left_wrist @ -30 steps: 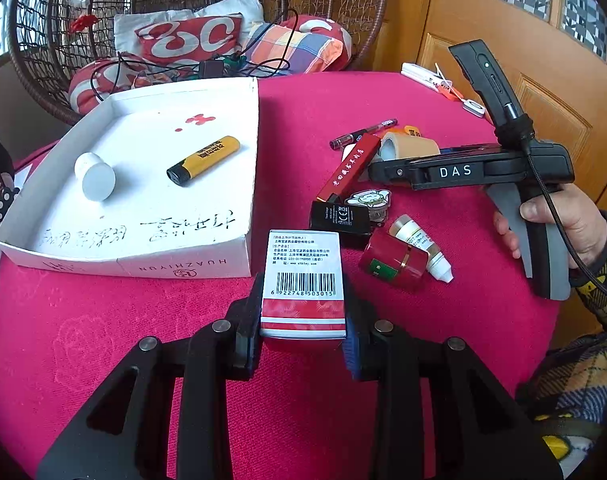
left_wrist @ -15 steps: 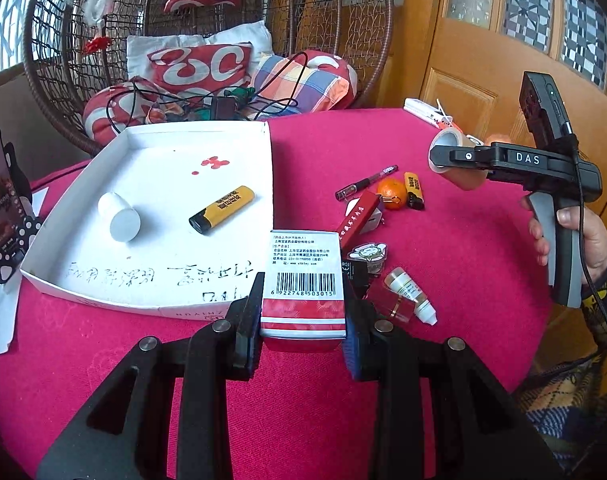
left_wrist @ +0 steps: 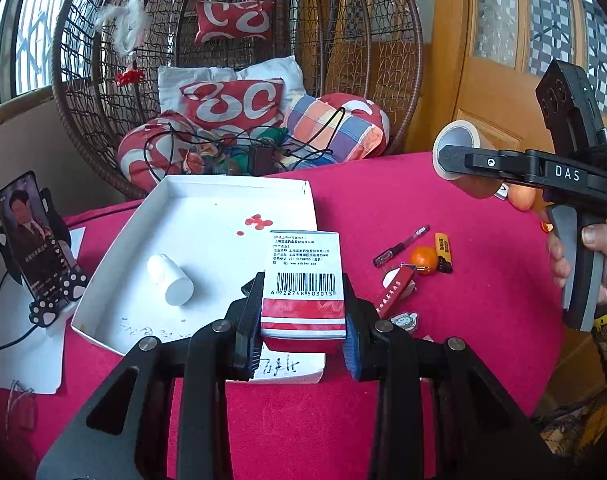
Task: Organize rigid objects
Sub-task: 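Place the barcode box in the white tray with the left tool while the right tool places the tape roll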
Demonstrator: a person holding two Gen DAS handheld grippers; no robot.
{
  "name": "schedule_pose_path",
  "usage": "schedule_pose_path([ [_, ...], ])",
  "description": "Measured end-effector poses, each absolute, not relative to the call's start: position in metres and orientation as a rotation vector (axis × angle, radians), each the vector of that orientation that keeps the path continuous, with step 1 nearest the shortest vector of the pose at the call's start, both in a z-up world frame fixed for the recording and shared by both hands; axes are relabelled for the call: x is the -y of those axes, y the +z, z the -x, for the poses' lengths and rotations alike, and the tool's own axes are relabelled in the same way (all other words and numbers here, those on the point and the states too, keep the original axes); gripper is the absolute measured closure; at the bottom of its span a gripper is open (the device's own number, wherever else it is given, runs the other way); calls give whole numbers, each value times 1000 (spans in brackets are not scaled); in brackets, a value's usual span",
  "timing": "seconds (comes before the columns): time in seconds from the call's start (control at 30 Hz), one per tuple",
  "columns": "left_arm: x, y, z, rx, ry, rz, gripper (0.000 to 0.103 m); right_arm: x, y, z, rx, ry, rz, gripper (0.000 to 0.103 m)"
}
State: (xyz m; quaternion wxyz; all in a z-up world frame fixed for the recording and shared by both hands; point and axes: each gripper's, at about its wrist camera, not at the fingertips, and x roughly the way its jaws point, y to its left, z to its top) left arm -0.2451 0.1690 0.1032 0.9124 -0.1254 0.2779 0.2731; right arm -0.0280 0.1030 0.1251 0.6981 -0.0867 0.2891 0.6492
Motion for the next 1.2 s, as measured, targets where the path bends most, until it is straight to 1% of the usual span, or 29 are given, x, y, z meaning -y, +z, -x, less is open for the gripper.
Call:
schedule_pose_path([
  [0.2, -216, 119, 232, -556, 647, 288, 71, -144, 132, 42, -654, 1503, 226, 35],
  [0.37, -266, 120, 210, -555, 716, 333, 71, -189, 114, 52, -699, 1504, 289, 35],
  [0.5, -306, 97, 189, -597, 744, 393, 71, -225, 83, 59, -724, 1467, 379, 35],
  [0.6, -325, 75, 180, -637, 775, 447, 71, -246, 58, 62, -785, 1452, 402, 35],
  [0.73, -333, 60, 177, -646, 803, 492, 71, -264, 40, 68, -801, 1451, 430, 35],
  [0.9, -333, 53, 177, -656, 910, 465, 71, -274, 29, 76, -823, 1447, 455, 34],
  [0.93, -334, 54, 180, -649, 930, 465, 69, -272, 29, 77, -812, 1448, 455, 34],
  [0.97, -333, 55, 183, -646, 953, 467, 65, -269, 30, 79, -791, 1445, 454, 30],
  [1.0, -332, 57, 186, -640, 976, 468, 51, -265, 32, 80, -768, 1444, 450, 18],
  [1.03, -330, 59, 189, -623, 990, 469, 23, -261, 34, 81, -750, 1447, 439, 13],
  [1.07, -328, 61, 193, -599, 995, 470, 11, -259, 36, 82, -741, 1452, 427, 4],
  [1.1, -325, 64, 196, -579, 1009, 464, 0, -256, 38, 82, -738, 1457, 414, 0],
  [1.2, -316, 72, 203, -550, 1051, 433, 0, -244, 44, 81, -711, 1446, 391, 0],
])
